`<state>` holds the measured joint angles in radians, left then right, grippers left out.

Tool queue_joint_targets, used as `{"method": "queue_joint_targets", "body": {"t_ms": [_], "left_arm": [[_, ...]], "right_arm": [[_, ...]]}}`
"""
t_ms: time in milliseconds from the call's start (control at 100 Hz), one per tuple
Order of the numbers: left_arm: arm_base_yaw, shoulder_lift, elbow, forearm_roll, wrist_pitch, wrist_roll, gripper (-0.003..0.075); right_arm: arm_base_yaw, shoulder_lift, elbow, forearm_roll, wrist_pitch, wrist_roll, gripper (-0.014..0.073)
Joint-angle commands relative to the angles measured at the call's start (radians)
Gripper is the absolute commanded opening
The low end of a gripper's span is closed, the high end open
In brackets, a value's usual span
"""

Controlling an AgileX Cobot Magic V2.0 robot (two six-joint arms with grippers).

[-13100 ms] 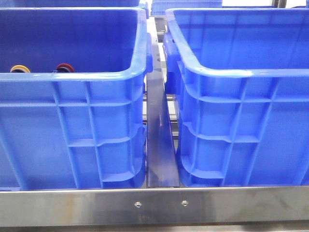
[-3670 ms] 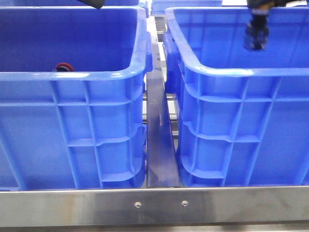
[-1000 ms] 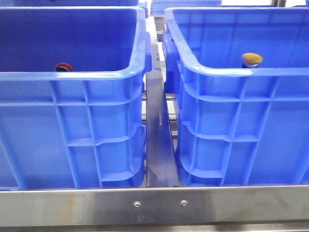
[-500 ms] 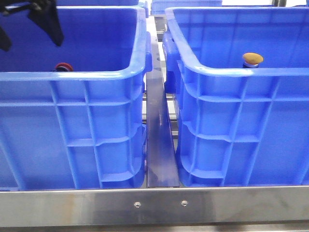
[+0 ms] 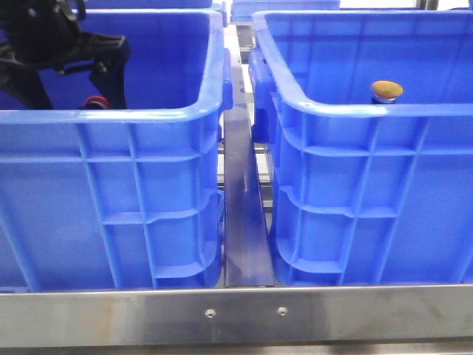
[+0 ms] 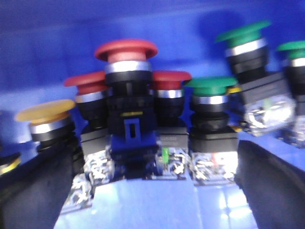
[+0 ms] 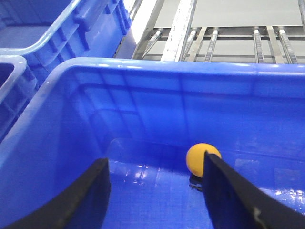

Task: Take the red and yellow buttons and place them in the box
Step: 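Reach the left gripper into the button bin and grasp a red button, then lift the red button with the left gripper toward the right gripper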

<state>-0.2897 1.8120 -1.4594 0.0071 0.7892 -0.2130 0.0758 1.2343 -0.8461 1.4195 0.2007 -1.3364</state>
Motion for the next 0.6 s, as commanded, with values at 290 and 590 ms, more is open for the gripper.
{"method": "queue_joint_targets", "body": {"t_ms": [290,590], "left_arm": [[0.001,-0.020,-0.037,0.001,-0.044,-0.011,0.0424],[0.001,-0.027,-0.037,0.003,-0.048,-0.011,0.0146]], "right_arm": [[-0.005,-0.030,-0.027,0.008,-0.011,-0.008,0.0456],[-0.005,-0.030,-0.027,0.008,-0.012,-0.008,0.0456]]}}
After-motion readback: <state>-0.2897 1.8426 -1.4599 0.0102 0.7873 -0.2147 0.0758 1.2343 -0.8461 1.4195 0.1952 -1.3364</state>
